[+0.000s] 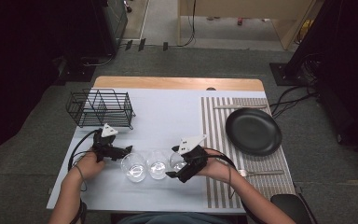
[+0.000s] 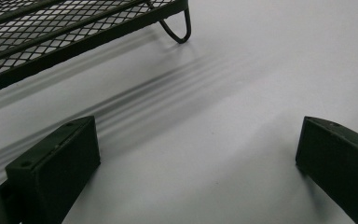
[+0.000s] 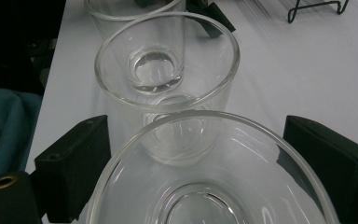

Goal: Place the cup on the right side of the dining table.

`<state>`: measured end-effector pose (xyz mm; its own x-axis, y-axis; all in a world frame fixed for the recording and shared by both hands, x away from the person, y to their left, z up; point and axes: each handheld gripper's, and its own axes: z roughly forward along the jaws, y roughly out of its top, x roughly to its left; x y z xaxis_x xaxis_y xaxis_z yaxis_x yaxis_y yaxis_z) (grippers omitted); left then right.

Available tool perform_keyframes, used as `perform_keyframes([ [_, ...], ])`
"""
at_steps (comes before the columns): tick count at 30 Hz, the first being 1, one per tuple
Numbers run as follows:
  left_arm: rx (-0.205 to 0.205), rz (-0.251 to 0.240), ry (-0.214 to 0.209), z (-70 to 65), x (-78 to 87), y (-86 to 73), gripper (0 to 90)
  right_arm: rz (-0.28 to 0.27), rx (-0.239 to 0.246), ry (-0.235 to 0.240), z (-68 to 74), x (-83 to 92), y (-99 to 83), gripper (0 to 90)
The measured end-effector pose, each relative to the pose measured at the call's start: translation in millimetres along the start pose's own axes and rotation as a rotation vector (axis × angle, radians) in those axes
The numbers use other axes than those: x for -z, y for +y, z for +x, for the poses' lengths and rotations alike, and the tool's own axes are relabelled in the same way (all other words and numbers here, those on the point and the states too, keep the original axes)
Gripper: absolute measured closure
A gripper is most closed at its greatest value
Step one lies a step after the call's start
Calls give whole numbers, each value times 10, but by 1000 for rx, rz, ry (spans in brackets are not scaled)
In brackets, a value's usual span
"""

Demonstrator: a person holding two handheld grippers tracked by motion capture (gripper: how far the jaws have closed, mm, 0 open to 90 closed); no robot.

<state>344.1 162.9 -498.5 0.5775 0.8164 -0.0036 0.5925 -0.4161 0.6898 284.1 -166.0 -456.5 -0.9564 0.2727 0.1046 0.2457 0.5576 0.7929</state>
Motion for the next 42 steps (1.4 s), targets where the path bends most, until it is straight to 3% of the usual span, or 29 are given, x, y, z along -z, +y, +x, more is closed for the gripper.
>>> perform_keyframes([
  [20, 0, 0, 0, -1, 0, 0, 0, 35, 33, 24, -32, -72, -122, 91],
  [42, 0, 0, 0, 0, 0, 0, 0, 2, 69, 48, -64, -26, -178, 180],
])
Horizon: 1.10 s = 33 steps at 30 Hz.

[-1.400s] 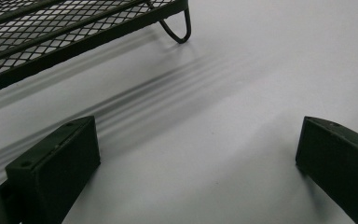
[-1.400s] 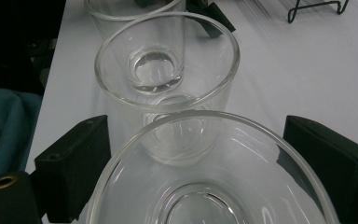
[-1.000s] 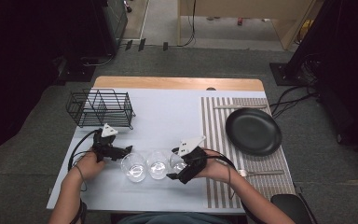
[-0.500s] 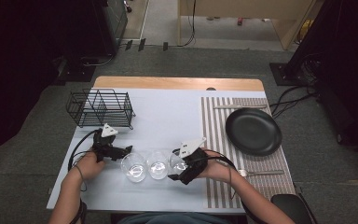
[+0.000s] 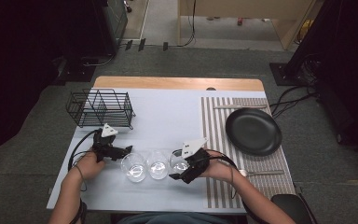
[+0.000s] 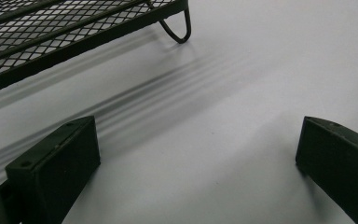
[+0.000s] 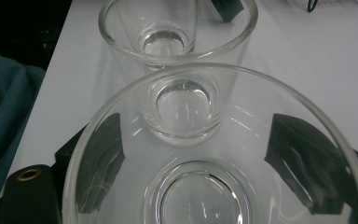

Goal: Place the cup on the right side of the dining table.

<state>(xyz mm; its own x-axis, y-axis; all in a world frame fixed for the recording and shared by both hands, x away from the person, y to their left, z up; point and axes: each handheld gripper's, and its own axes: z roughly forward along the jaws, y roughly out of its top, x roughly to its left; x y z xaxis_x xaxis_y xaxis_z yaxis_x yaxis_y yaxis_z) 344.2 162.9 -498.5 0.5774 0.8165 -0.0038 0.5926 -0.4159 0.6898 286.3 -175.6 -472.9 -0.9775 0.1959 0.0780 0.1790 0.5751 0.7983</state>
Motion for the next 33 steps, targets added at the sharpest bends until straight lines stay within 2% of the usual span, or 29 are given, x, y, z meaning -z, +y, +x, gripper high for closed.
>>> perform_keyframes([
  [1, 0, 0, 0, 0, 0, 0, 0, -2, 15, -2, 0, 3, -2, 183],
  [6, 0, 0, 0, -1, 0, 0, 0, 8, 28, -6, 8, 13, 5, 190],
  [18, 0, 0, 0, 0, 0, 0, 0, -4, 39, -3, 3, 14, -1, 192],
  [33, 1, 0, 0, 0, 0, 0, 0, 10, 43, 5, -1, 24, 13, 193],
])
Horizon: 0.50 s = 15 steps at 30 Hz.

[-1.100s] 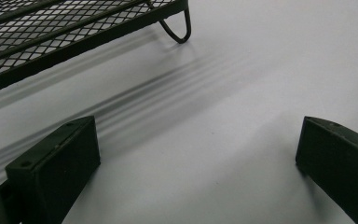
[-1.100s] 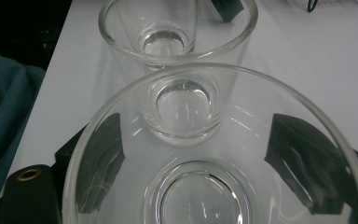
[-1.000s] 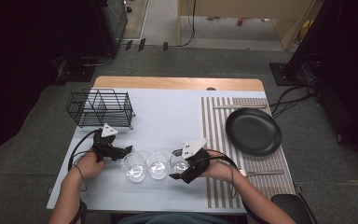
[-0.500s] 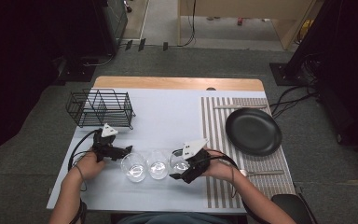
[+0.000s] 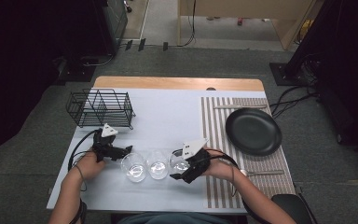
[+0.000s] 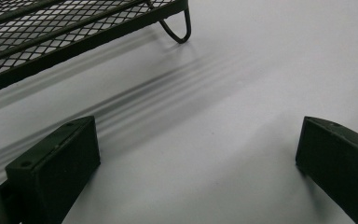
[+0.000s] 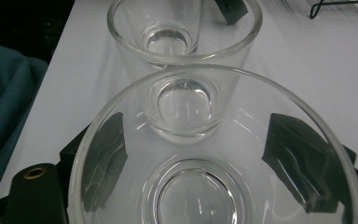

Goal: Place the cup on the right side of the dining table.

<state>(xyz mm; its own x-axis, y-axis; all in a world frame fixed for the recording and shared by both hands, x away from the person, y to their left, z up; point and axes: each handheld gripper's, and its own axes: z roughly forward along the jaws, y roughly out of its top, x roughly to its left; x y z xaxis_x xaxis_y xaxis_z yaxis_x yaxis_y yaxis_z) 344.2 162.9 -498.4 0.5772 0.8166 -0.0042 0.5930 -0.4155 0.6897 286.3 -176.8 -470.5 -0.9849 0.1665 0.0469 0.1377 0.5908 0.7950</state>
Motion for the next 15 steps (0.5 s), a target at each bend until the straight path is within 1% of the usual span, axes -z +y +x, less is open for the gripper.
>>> perform_keyframes([
  [7, 0, 0, 0, 0, 0, 0, 0, -6, -2, 4, 5, 14, 21, 193],
  [12, 0, 0, 0, 0, 0, 0, 0, 1, -6, 1, 0, 21, 27, 193],
  [13, 0, 0, 0, 0, 0, 0, 0, 15, -3, -4, -8, 21, 29, 193],
  [15, 0, 0, 0, 0, 0, 0, 0, 15, 0, -7, -21, 28, 27, 193],
])
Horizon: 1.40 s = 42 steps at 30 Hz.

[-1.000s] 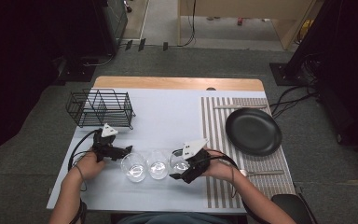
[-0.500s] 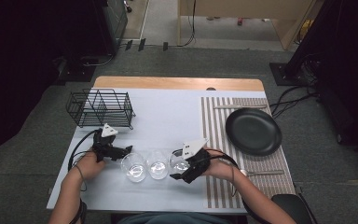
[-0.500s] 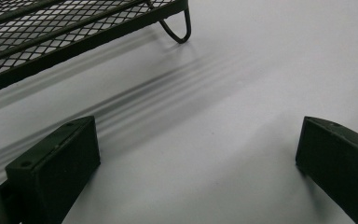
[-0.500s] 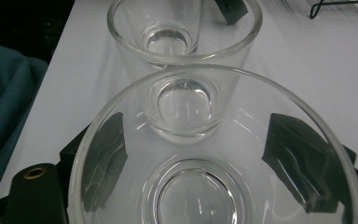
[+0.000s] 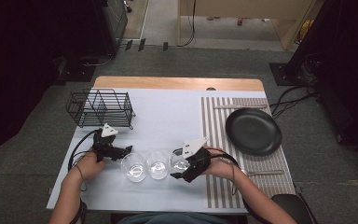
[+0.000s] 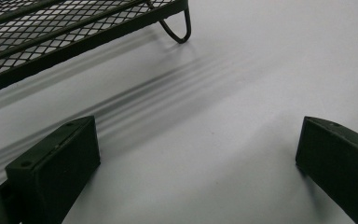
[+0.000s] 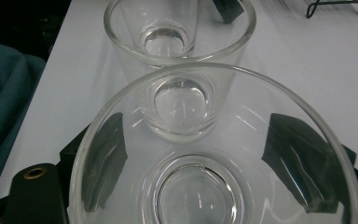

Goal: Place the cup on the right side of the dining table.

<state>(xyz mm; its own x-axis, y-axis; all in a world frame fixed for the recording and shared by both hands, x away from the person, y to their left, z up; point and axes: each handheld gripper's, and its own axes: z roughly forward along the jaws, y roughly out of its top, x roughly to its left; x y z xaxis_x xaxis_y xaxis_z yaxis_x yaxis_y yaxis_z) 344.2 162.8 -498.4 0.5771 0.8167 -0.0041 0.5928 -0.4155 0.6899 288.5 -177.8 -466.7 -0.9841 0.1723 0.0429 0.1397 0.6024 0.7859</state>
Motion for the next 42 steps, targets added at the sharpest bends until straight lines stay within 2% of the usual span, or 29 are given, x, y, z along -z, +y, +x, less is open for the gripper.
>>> perform_keyframes([
  [19, 0, 0, 0, 0, 0, 0, 0, 14, -39, -18, -50, 18, 16, 193],
  [31, 0, 0, 0, 0, 0, 0, 0, 12, -35, -21, -56, 26, 32, 193],
  [42, 0, 0, 1, -1, 0, 0, 0, 3, -50, -30, -88, 48, 40, 193],
])
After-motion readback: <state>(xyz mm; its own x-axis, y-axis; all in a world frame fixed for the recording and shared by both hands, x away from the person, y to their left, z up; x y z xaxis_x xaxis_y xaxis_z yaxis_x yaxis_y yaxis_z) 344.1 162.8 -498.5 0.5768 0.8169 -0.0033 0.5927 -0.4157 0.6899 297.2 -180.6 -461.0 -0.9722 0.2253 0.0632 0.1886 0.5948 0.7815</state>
